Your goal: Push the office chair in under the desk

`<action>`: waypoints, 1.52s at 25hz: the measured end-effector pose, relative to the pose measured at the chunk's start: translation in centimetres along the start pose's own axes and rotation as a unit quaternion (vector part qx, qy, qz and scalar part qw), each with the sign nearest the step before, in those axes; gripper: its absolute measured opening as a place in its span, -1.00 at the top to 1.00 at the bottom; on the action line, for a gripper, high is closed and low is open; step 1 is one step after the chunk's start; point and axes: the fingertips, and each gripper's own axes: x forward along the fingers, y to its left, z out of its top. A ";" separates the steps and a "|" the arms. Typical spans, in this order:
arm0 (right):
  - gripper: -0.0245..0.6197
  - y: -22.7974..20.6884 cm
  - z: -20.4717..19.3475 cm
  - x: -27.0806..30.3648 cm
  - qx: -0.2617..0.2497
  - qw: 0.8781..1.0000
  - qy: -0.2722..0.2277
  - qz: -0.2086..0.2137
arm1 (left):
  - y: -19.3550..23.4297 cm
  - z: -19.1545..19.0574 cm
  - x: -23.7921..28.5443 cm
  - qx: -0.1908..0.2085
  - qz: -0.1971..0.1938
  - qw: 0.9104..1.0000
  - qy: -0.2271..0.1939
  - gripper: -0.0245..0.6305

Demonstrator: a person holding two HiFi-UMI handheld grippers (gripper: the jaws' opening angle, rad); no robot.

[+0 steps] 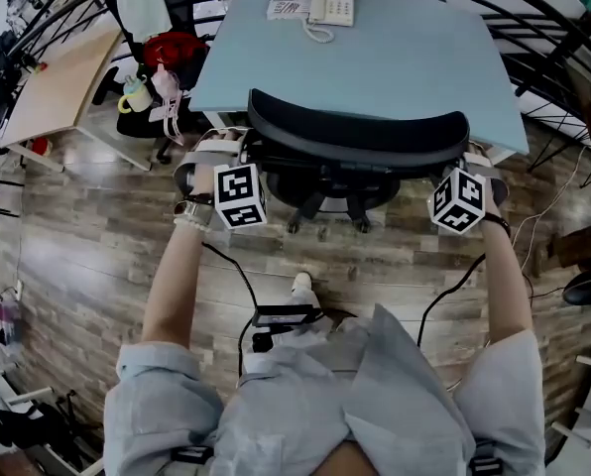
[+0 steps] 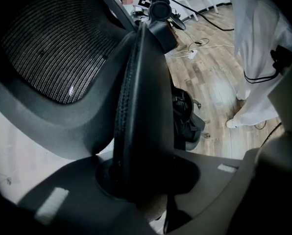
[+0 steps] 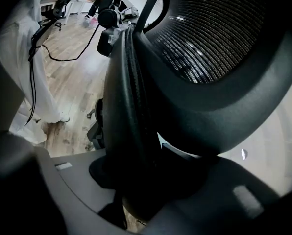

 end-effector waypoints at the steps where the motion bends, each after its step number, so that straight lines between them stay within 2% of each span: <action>1: 0.33 -0.2 0.1 0.1 0.002 1.000 0.002 -0.002 | 0.3 -0.2 0.3 0.001 0.001 1.000 0.000 0.63; 15: 0.31 0.5 -0.9 1.2 0.031 0.999 0.017 -0.025 | 0.9 0.0 2.5 0.025 0.015 1.000 -0.013 0.63; 25: 0.29 -1.4 -0.8 2.7 0.042 0.998 0.022 -0.035 | 3.0 -0.4 4.4 0.030 0.016 0.999 -0.021 0.63; 29: 0.29 -0.8 -0.8 2.1 0.045 0.998 0.024 -0.038 | 2.6 -0.2 4.0 0.033 0.018 0.999 -0.024 0.63; 34: 0.28 -4.3 -0.3 5.3 0.051 0.998 0.028 -0.030 | 5.9 -1.2 7.0 0.027 0.010 0.999 -0.023 0.63; 38: 0.27 -4.7 -0.3 5.8 0.054 0.998 0.028 -0.034 | 6.3 -1.4 7.5 0.029 0.013 0.999 -0.024 0.63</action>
